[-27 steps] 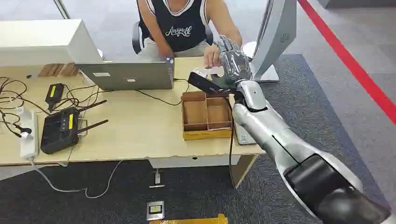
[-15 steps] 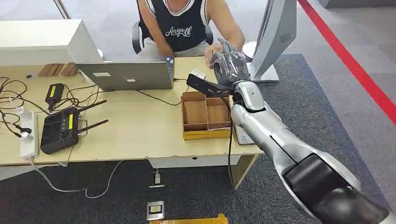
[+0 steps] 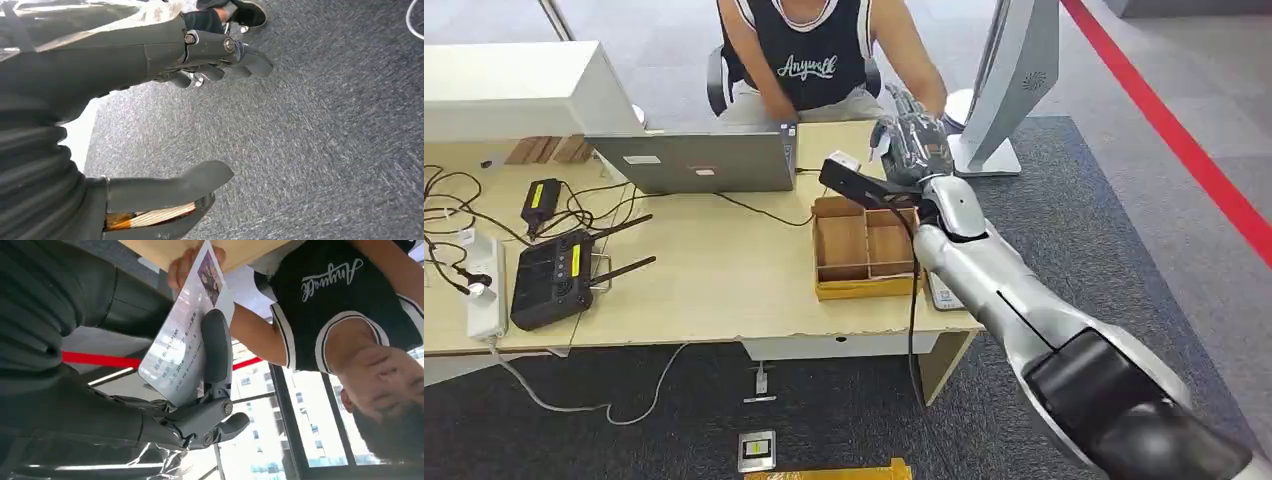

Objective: Pass the card to the sensor for recognition and then transmit it.

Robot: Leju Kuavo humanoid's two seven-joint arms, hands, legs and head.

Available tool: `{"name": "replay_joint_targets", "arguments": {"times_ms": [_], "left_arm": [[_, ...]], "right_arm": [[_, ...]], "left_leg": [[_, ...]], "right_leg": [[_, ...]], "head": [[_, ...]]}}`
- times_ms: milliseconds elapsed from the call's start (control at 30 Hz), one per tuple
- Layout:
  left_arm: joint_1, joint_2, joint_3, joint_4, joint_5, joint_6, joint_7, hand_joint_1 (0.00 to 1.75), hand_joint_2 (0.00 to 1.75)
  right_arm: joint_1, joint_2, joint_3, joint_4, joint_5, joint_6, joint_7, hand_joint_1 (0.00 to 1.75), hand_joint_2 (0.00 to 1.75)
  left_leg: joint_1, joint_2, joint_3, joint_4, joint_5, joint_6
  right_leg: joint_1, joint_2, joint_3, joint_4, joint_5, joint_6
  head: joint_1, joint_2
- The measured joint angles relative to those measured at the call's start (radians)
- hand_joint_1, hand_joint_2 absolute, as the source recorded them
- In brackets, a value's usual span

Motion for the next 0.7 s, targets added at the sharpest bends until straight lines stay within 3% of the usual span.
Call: {"name": "replay_joint_targets", "arguments": {"times_ms": [233, 467, 700], "left_arm": [[0.019, 0.0, 0.0, 0.0, 0.01, 0.009, -0.002, 0.0, 1.75], [0.034, 0.005, 0.002, 0.0, 0.028, 0.017, -0.005, 0.0, 1.75], [0.036, 0.008, 0.003, 0.0, 0.028, 0.016, -0.005, 0.0, 1.75]], "right_arm": [[0.032, -0.044, -0.003, -0.017, -0.024, 0.0, 0.017, 1.75, 1.75], [0.104, -0.149, -0.025, -0.093, -0.045, 0.019, 0.072, 1.75, 1.75], [0.144, -0.217, -0.048, -0.154, -0.045, 0.03, 0.098, 1.75, 1.75]], "left_leg": [[0.0, 0.0, 0.0, 0.0, 0.0, 0.0], [0.0, -0.001, 0.0, 0.0, -0.001, 0.001], [0.0, 0.001, 0.001, 0.0, -0.001, 0.001]], "right_leg": [[0.0, 0.0, 0.0, -0.001, 0.0, 0.0], [0.0, 0.0, 0.0, -0.001, 0.0, 0.0], [0.0, 0.002, 0.0, -0.001, 0.0, 0.0]], "head": [[0.0, 0.0], [0.0, 0.0], [0.0, 0.0]]}}
